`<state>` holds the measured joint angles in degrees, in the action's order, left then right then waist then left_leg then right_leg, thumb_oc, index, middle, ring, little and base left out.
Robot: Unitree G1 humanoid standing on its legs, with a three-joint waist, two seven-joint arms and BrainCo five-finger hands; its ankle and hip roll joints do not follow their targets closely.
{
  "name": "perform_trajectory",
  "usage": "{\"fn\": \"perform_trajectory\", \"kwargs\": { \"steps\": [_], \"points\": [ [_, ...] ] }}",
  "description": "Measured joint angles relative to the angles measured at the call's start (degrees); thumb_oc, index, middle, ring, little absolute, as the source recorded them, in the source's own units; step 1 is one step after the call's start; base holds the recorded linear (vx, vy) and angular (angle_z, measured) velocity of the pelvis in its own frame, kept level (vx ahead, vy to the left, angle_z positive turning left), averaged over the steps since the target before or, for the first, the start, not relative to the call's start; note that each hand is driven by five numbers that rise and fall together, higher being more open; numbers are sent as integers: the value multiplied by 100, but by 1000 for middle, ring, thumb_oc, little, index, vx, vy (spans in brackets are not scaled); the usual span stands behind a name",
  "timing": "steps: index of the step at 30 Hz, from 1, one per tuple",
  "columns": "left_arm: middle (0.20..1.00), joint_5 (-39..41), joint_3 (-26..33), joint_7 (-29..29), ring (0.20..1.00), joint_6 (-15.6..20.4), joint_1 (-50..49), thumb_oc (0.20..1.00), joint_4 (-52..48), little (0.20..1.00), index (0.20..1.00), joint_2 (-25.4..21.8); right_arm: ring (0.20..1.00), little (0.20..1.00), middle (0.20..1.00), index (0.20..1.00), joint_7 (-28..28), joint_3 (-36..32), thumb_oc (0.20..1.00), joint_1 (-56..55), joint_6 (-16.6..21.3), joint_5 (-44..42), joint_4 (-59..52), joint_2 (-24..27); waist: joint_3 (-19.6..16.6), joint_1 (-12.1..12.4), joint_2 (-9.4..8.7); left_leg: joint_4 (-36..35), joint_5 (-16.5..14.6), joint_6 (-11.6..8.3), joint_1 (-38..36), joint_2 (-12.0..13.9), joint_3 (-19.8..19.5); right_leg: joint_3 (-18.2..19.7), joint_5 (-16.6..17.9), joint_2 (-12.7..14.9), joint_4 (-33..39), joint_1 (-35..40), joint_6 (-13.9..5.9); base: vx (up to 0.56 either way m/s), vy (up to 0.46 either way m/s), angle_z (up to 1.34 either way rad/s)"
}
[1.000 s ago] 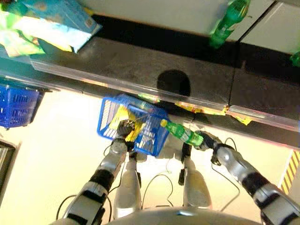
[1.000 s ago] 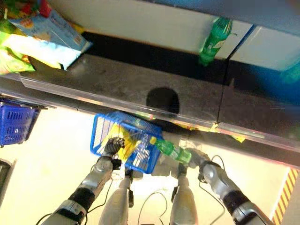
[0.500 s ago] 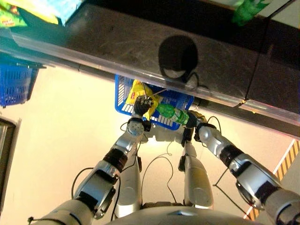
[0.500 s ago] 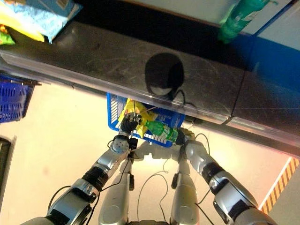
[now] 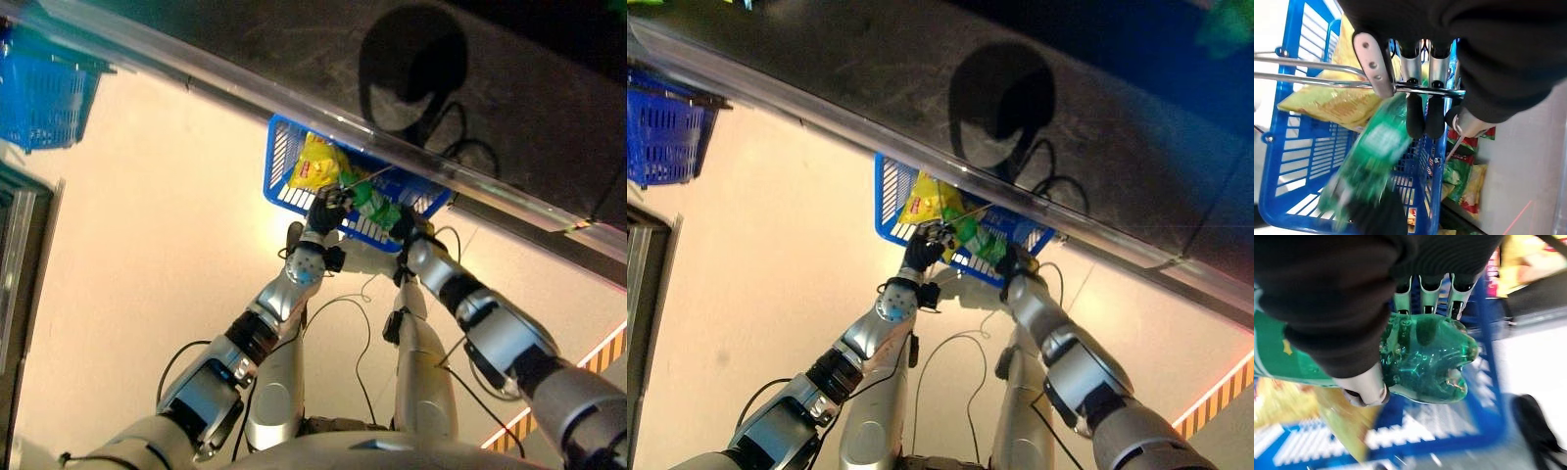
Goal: Pick up the snacks into the basket
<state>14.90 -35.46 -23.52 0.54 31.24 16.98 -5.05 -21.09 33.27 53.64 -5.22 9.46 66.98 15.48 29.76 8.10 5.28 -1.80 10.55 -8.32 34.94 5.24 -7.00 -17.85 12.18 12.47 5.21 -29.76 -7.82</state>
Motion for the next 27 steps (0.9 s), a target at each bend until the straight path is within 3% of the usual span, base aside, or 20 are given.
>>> {"fn": "perform_trajectory", "kwargs": {
  "steps": [1,14,21,27],
  "points": [
    [200,48,-31,1,200,0,49,200,-6,200,200,16,1000,1000,1000,1000,0,-3,1000,117,10,1,11,-8,3,89,7,1,2,3,45,-29,-13,-8,2,24,0,-29,-6,23,41,13],
    [200,223,-44,-1,200,-21,89,200,-8,200,200,7,1000,1000,1000,1000,-56,-196,1000,96,276,-334,-55,-326,-1,78,13,24,57,74,181,-161,-86,-153,-1,142,0,-44,-71,-2,14,6],
    [200,192,268,10,200,-10,-12,200,206,200,200,-76,1000,1000,1000,1000,106,-192,1000,-1060,433,-620,-674,-118,2,10,7,41,59,76,50,-165,-73,-162,6,145,-8,108,-72,-33,-13,3],
    [200,-75,994,-33,200,-37,-343,200,1851,200,200,-327,1000,1000,1000,1000,358,-720,1000,-2418,548,-686,-468,-34,-11,-560,-32,-15,50,99,-847,-136,154,-107,-140,133,-5,998,-144,-8,-11,-1]
  ]
}}
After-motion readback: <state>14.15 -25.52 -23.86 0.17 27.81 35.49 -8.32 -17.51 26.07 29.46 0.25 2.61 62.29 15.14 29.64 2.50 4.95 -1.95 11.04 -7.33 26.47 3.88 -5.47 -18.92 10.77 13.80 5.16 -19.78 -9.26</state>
